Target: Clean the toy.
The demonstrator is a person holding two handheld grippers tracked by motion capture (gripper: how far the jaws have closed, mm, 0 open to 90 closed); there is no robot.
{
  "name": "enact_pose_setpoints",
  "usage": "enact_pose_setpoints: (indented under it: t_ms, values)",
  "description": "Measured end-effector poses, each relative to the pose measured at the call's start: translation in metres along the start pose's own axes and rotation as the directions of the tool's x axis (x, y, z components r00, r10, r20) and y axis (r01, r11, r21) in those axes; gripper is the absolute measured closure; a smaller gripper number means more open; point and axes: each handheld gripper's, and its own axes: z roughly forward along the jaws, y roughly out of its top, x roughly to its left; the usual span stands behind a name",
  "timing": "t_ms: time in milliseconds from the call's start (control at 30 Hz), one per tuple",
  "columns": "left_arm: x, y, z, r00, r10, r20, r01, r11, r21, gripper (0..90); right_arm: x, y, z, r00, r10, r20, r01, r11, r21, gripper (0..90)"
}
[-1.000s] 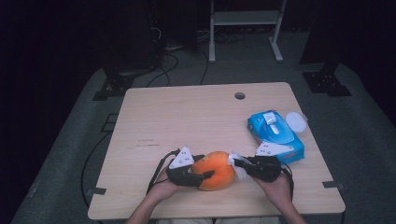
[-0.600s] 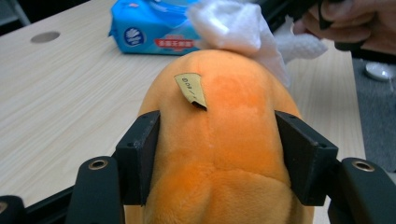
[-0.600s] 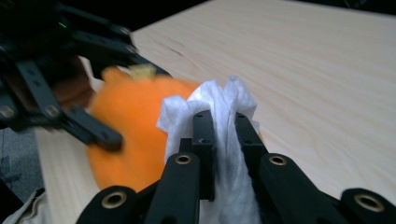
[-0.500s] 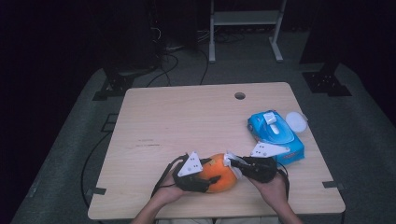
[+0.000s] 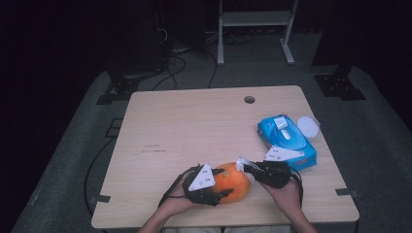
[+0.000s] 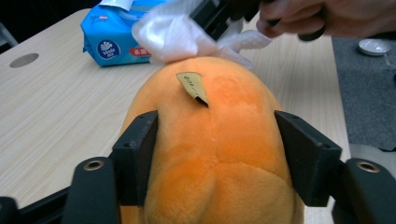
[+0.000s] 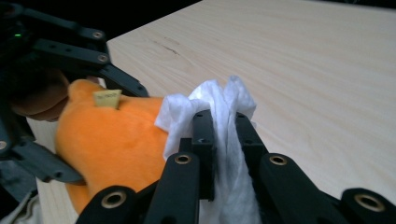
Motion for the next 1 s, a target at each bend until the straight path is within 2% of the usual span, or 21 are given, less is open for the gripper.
enact_pose_setpoints:
  t_ms: [100,133,167,267,333,400,567,633,767,1000]
  values:
    - [-0.002,0.0,0.0,0.9999,0.01,0.001,-0.01,0.9999,0.0,31.6,-0.01,-0.006,0.002,0.9989,0.017,0.044,-0.019,0.999,0.038,81.4]
    - [-0.002,0.0,0.0,0.9999,0.015,0.001,-0.015,0.9999,0.001,31.7,-0.013,-0.008,0.002,0.9984,0.04,0.038,-0.042,0.999,0.035,81.4]
    - [-0.002,0.0,0.0,0.9997,0.022,0.004,-0.022,0.9998,0.003,31.7,-0.012,-0.007,0.002,0.9985,0.043,0.035,-0.044,0.998,0.033,81.5]
    - [-0.002,-0.001,-0.001,0.9995,0.029,0.012,-0.029,0.9996,0.004,32.0,0.0,0.001,-0.001,0.9994,-0.01,0.034,0.009,1.0,0.02,81.4]
    - [-0.001,-0.002,-0.002,0.9995,0.029,0.015,-0.029,0.9996,0.004,32.4,0.003,0.002,-0.001,0.9988,-0.032,0.037,0.031,0.999,0.024,81.4]
    - [0.0,-0.001,-0.002,0.9997,0.017,0.015,-0.017,0.9998,0.008,32.6,-0.003,-0.001,0.0,0.9997,-0.001,0.026,0.001,1.0,0.02,81.4]
    - [0.001,-0.002,-0.003,0.9998,0.013,0.013,-0.013,0.9999,0.005,32.7,-0.02,-0.012,0.003,0.9964,0.08,0.028,-0.082,0.995,0.05,81.4]
    - [0.003,-0.003,-0.004,0.9999,0.01,0.013,-0.01,0.9999,0.006,32.8,-0.02,-0.011,0.003,0.9962,0.084,0.024,-0.085,0.995,0.044,81.4]
    - [0.006,-0.005,-0.005,0.9998,0.001,0.017,-0.001,1.0,0.004,32.9,-0.015,-0.008,0.002,0.9979,0.058,0.031,-0.059,0.997,0.048,81.4]
    - [0.009,-0.006,-0.007,0.9998,-0.008,0.016,0.008,1.0,0.004,33.1,-0.021,-0.012,0.003,0.9959,0.085,0.031,-0.087,0.995,0.055,81.4]
